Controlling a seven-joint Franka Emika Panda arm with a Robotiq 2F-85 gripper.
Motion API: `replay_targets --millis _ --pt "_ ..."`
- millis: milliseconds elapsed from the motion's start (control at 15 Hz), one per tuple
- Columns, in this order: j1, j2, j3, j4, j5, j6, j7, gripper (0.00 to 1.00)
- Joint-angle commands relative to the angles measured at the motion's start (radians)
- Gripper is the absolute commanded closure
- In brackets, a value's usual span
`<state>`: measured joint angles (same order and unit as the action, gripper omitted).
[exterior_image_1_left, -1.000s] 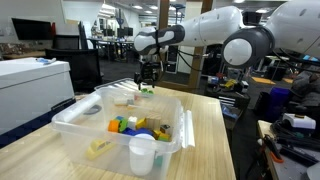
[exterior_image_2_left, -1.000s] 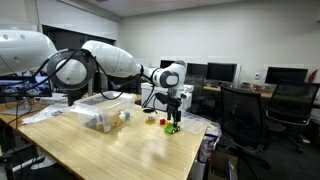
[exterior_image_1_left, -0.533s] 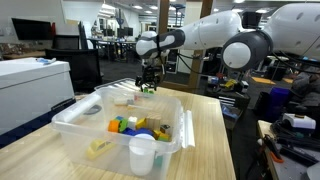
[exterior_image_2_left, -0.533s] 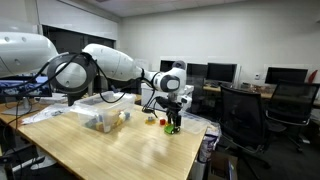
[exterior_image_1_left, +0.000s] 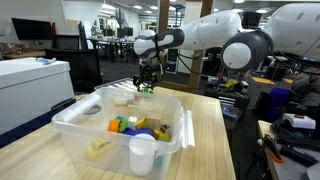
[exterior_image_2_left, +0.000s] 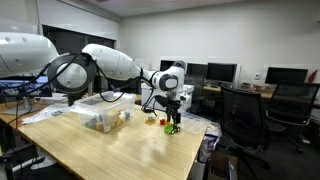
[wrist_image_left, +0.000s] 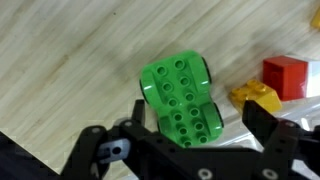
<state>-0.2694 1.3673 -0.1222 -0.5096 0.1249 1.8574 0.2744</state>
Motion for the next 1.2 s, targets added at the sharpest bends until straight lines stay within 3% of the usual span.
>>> replay_targets --millis 0,133,400,1133 --pt "0.005 0.056 0.031 0.122 -0.024 -0.02 -0.04 0.0" --pt "0.011 0.07 0.04 0.16 -0.031 -0.022 -0.051 0.0" --pt "0.006 0.054 0.043 0.123 -0.004 -0.006 -0.077 0.0" --pt "0.012 0.051 0.149 0.123 0.019 -0.075 -0.31 0.0"
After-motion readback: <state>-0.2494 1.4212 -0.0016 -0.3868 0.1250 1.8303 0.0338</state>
